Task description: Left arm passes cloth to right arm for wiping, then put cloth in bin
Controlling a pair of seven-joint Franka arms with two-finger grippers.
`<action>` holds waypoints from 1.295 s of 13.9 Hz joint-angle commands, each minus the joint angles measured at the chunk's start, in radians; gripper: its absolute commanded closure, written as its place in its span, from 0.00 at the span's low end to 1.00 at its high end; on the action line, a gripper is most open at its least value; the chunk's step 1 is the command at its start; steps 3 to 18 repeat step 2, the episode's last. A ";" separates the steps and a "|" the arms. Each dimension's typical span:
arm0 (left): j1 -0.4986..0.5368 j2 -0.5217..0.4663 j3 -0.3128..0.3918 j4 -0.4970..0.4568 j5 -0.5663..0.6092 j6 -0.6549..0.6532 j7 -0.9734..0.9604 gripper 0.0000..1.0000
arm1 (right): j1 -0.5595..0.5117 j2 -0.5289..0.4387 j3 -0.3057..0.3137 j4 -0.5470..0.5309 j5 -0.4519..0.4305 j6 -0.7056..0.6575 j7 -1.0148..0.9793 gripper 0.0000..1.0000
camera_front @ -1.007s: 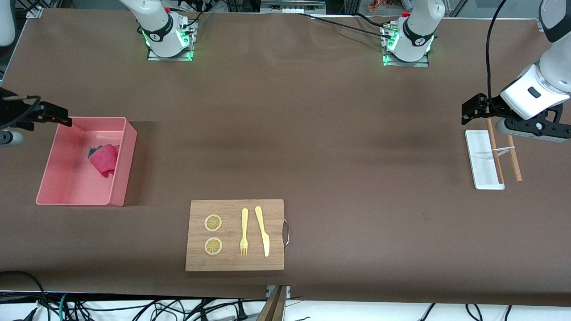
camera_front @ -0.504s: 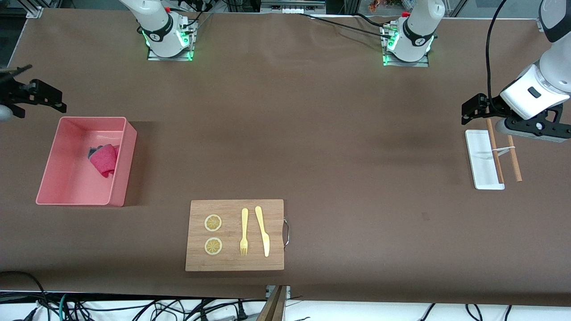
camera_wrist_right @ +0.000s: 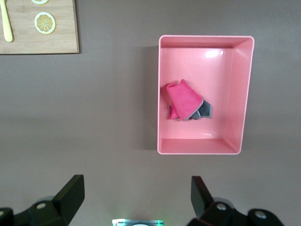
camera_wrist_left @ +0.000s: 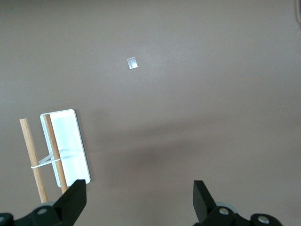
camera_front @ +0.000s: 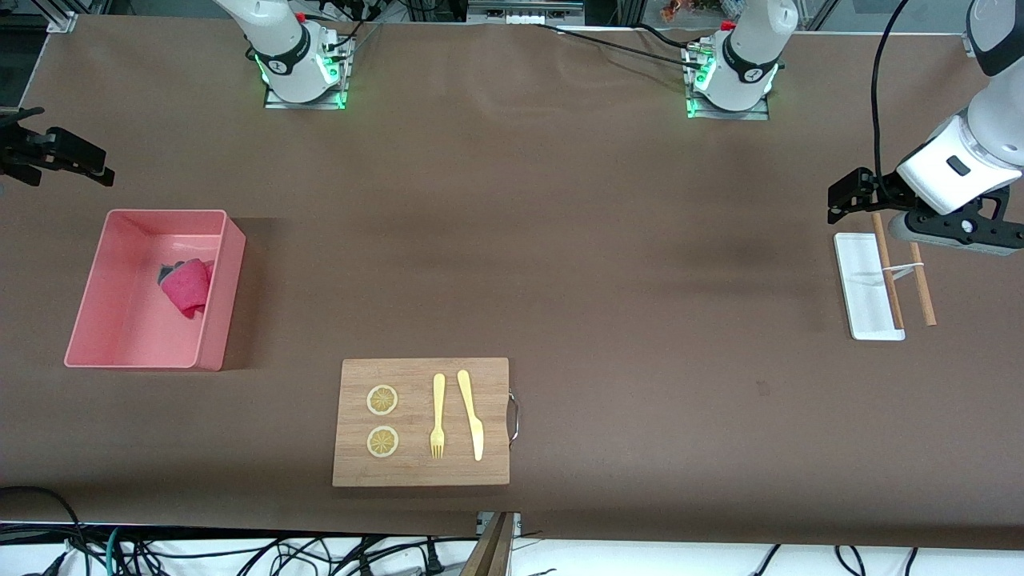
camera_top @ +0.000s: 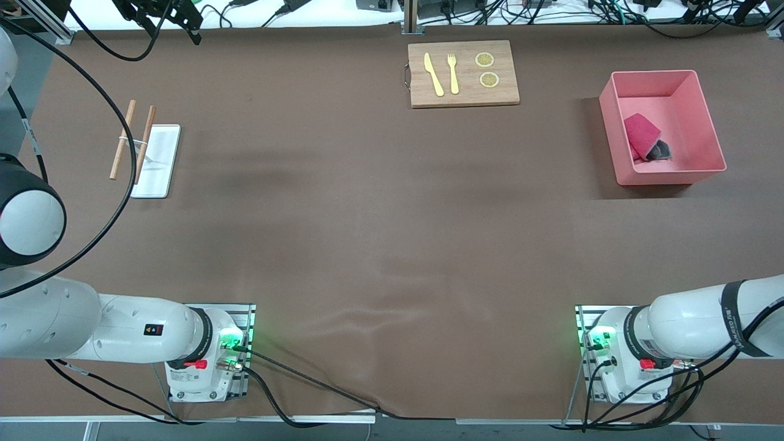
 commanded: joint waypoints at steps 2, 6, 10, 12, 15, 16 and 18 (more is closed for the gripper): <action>-0.003 -0.009 0.001 0.010 0.016 -0.018 -0.006 0.00 | 0.005 0.002 0.008 -0.005 -0.014 -0.008 0.023 0.00; -0.003 -0.009 0.001 0.010 0.016 -0.018 -0.006 0.00 | 0.005 0.002 0.008 -0.005 -0.014 -0.008 0.023 0.00; -0.003 -0.009 0.001 0.010 0.016 -0.018 -0.006 0.00 | 0.005 0.002 0.008 -0.005 -0.014 -0.008 0.023 0.00; -0.003 -0.009 0.001 0.010 0.016 -0.018 -0.006 0.00 | 0.005 0.002 0.008 -0.005 -0.014 -0.008 0.023 0.00; -0.003 -0.009 0.001 0.010 0.016 -0.018 -0.006 0.00 | 0.005 0.002 0.008 -0.005 -0.014 -0.008 0.023 0.00; -0.003 -0.009 0.001 0.010 0.016 -0.018 -0.006 0.00 | 0.005 0.002 0.008 -0.005 -0.014 -0.008 0.023 0.00; -0.003 -0.009 0.001 0.010 0.016 -0.018 -0.006 0.00 | 0.005 0.002 0.008 -0.005 -0.014 -0.008 0.023 0.00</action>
